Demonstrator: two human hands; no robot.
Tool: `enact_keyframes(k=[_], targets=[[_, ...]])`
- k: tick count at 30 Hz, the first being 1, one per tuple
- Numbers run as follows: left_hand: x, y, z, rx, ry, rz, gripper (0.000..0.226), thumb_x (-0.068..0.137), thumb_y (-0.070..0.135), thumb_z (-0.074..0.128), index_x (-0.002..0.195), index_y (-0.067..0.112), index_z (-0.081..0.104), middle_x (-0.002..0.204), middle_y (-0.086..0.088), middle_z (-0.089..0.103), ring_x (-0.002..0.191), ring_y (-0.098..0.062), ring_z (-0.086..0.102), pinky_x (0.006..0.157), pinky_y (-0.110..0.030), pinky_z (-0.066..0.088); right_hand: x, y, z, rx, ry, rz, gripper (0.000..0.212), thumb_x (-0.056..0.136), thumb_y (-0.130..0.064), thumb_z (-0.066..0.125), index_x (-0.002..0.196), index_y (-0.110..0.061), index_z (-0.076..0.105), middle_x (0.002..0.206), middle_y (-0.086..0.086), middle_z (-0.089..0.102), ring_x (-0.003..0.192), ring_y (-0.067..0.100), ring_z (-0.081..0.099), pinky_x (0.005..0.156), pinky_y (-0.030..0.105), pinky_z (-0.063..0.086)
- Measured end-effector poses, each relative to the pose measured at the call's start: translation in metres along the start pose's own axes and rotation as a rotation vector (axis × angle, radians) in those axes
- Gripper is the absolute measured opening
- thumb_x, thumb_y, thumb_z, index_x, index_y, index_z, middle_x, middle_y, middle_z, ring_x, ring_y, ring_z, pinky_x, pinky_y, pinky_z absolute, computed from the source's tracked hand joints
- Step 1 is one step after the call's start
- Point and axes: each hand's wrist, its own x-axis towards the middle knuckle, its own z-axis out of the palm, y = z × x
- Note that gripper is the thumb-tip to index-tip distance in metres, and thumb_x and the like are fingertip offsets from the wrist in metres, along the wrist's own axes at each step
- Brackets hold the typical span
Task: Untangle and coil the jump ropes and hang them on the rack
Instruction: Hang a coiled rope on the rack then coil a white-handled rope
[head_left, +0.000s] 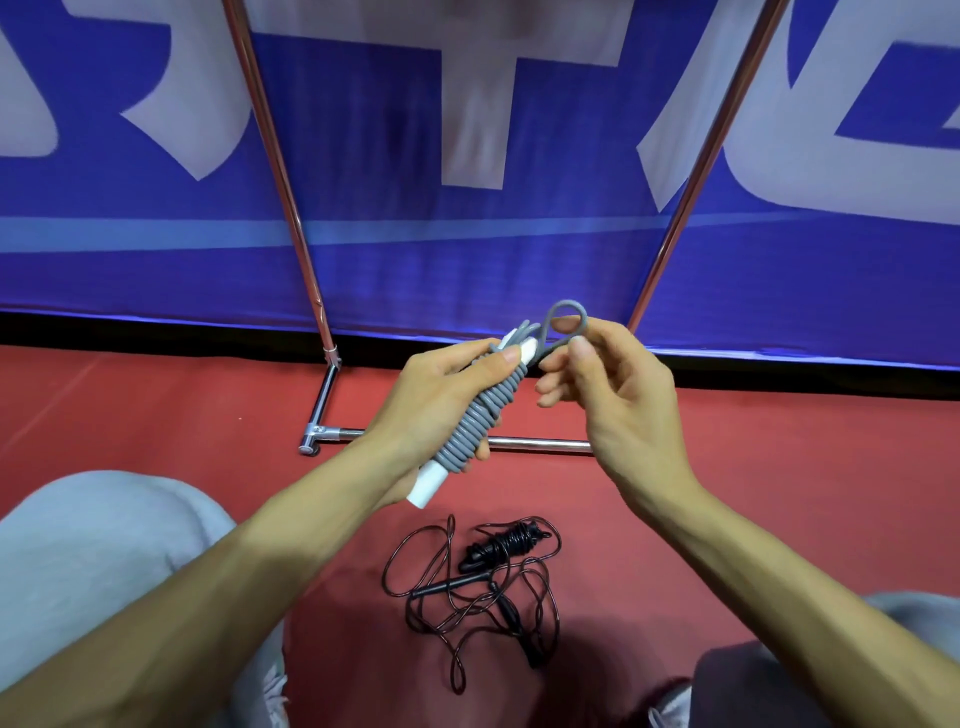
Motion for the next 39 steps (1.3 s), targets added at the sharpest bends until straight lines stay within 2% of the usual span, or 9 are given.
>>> enact_keyframes(k=[2, 6, 11, 16, 21, 26, 31, 36, 39], targets=[[0.0, 0.0, -0.002, -0.033, -0.018, -0.026, 0.024, 0.088, 0.043, 0.064, 0.097, 0.023, 0.072, 0.064, -0.008, 0.058, 0.042, -0.023, 0.052, 0.045, -0.026, 0.044, 0.001, -0.002, -0.003, 0.035, -0.057, 0.002, 0.022, 0.1, -0.002, 0.041, 0.107, -0.001, 0.063, 0.078, 0.009, 0.061, 0.062, 0.012, 0.06, 0.064, 0.022, 0.052], [0.0, 0.001, -0.005, -0.051, -0.062, -0.049, 0.035, 0.088, 0.044, 0.061, 0.104, 0.014, 0.069, 0.064, -0.011, 0.057, 0.043, -0.023, 0.052, 0.044, -0.025, 0.043, 0.002, -0.007, -0.011, -0.08, -0.139, -0.07, 0.023, 0.094, 0.0, 0.052, 0.109, -0.008, 0.067, 0.081, 0.007, 0.057, 0.061, 0.004, 0.057, 0.064, 0.013, 0.047], [-0.001, 0.001, -0.006, -0.034, -0.109, -0.046, 0.037, 0.08, 0.049, 0.061, 0.106, 0.024, 0.071, 0.065, -0.01, 0.058, 0.043, -0.023, 0.053, 0.042, -0.025, 0.044, 0.005, -0.007, -0.013, 0.0, -0.237, -0.038, 0.023, 0.093, 0.003, 0.054, 0.113, 0.001, 0.065, 0.093, 0.008, 0.068, 0.066, 0.014, 0.062, 0.062, 0.025, 0.051], [0.0, 0.0, -0.006, -0.055, -0.091, -0.018, 0.026, 0.091, 0.043, 0.058, 0.101, 0.024, 0.072, 0.063, -0.011, 0.058, 0.043, -0.024, 0.052, 0.042, -0.026, 0.044, 0.004, -0.004, -0.013, -0.038, -0.256, -0.051, 0.021, 0.094, -0.003, 0.055, 0.113, 0.002, 0.064, 0.075, -0.009, 0.063, 0.063, 0.007, 0.054, 0.063, 0.02, 0.047], [-0.001, 0.004, -0.005, -0.078, -0.065, 0.015, 0.025, 0.083, 0.047, 0.059, 0.09, 0.029, 0.074, 0.063, -0.011, 0.058, 0.043, -0.024, 0.052, 0.044, -0.026, 0.044, 0.004, -0.005, -0.011, 0.01, -0.294, -0.027, 0.018, 0.092, -0.008, 0.055, 0.107, -0.001, 0.061, 0.076, -0.005, 0.063, 0.065, 0.009, 0.057, 0.063, 0.023, 0.046], [-0.004, 0.003, -0.004, -0.062, -0.048, 0.03, 0.032, 0.077, 0.05, 0.061, 0.094, 0.027, 0.074, 0.063, -0.01, 0.058, 0.042, -0.023, 0.051, 0.044, -0.026, 0.042, 0.004, -0.007, -0.01, 0.03, -0.188, -0.006, 0.015, 0.093, 0.0, 0.055, 0.102, 0.002, 0.066, 0.073, -0.004, 0.068, 0.062, 0.01, 0.059, 0.06, 0.021, 0.047], [-0.004, 0.001, 0.001, -0.029, 0.035, 0.102, 0.032, 0.08, 0.046, 0.063, 0.102, 0.025, 0.073, 0.069, -0.01, 0.059, 0.044, -0.02, 0.053, 0.039, -0.024, 0.043, 0.006, -0.006, -0.006, 0.141, -0.081, 0.133, 0.016, 0.092, -0.003, 0.056, 0.093, 0.002, 0.071, 0.075, 0.009, 0.069, 0.059, 0.013, 0.058, 0.059, 0.022, 0.049], [-0.003, -0.003, 0.005, -0.039, 0.106, 0.177, 0.023, 0.089, 0.03, 0.065, 0.111, 0.033, 0.071, 0.089, -0.021, 0.066, 0.069, -0.027, 0.059, 0.042, -0.028, 0.049, 0.009, -0.009, -0.005, 0.297, -0.033, 0.362, 0.013, 0.088, -0.007, 0.062, 0.086, 0.0, 0.073, 0.076, 0.012, 0.07, 0.057, 0.013, 0.058, 0.058, 0.022, 0.051], [-0.006, -0.003, 0.005, 0.014, 0.096, 0.204, 0.031, 0.089, 0.033, 0.064, 0.119, 0.042, 0.066, 0.095, -0.019, 0.068, 0.057, -0.021, 0.058, 0.042, -0.025, 0.048, 0.013, -0.013, -0.009, 0.3, -0.054, 0.429, 0.011, 0.087, -0.007, 0.063, 0.084, -0.001, 0.072, 0.076, 0.012, 0.071, 0.056, 0.012, 0.059, 0.057, 0.022, 0.051]])
